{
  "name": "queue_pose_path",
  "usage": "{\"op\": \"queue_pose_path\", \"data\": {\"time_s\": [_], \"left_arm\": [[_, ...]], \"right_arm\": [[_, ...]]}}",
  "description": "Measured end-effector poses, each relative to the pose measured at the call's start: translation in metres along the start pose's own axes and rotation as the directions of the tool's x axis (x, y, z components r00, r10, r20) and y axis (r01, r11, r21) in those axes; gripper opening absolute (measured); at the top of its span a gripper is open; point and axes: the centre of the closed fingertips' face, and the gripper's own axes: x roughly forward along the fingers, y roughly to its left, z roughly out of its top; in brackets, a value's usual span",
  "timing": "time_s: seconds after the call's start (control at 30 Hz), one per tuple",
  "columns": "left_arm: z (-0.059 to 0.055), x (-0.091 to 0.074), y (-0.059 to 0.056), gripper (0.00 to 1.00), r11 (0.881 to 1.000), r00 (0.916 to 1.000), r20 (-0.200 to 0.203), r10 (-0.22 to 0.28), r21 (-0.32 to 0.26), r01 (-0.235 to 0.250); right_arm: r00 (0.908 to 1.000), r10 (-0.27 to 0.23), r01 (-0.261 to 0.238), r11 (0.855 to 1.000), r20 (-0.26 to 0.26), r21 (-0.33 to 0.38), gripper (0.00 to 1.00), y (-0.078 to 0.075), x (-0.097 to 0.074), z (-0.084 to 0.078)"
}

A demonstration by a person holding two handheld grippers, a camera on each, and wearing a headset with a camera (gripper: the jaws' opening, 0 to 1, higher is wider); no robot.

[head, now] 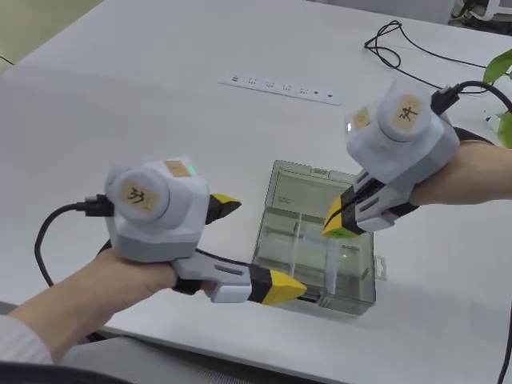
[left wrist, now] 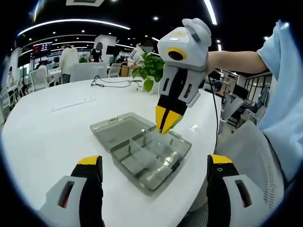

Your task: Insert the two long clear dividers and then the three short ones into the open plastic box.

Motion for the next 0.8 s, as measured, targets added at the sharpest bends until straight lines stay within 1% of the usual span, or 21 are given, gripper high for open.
{"op": "queue_pose_path", "data": {"time_s": [0.03,0.17,0.33,0.4,0.47,0.53,0.63,0.8], "left_arm": [[-0.0001,-0.0002,0.0000,0.93,1.000,1.0000,0.000,0.000,-0.001,0.000],[-0.0018,-0.0009,0.0014,0.93,1.000,1.0000,-0.002,0.002,-0.002,-0.002],[-0.0018,-0.0010,0.0013,0.93,1.000,1.0000,-0.003,0.004,-0.004,-0.004],[-0.0015,0.0001,-0.0004,0.93,1.000,1.0000,-0.003,0.000,-0.003,0.000],[-0.0008,0.0010,-0.0015,0.93,1.000,1.0000,-0.003,-0.002,-0.002,0.002],[0.0005,0.0015,-0.0019,0.93,1.000,1.0000,0.000,-0.004,-0.001,0.004],[0.0004,0.0019,-0.0018,0.93,1.000,1.0000,-0.001,-0.004,-0.002,0.004],[-0.0020,0.0010,-0.0024,0.93,1.000,1.0000,-0.006,-0.004,-0.004,0.004]], "right_arm": [[1.0000,0.005,-0.005,1.000,0.000,0.005,0.02,0.0008,0.0005,0.0001],[1.0000,-0.003,0.003,1.000,0.000,0.001,0.02,0.0011,0.0011,0.0019],[0.9995,-0.012,0.011,1.000,0.029,0.020,0.02,-0.0015,-0.0048,0.0044],[0.9993,-0.015,0.014,1.000,0.035,0.021,0.02,-0.0044,-0.0041,0.0056],[0.9994,-0.011,0.010,1.000,0.032,0.023,0.02,-0.0031,-0.0035,0.0048],[0.9998,-0.010,0.010,1.000,0.019,0.021,0.02,-0.0012,-0.0015,0.0017],[0.9998,-0.008,0.008,1.000,0.019,0.027,0.02,0.0019,0.0002,0.0009],[0.9996,-0.011,0.010,1.000,0.026,0.026,0.02,0.0004,0.0006,0.0012]]}}
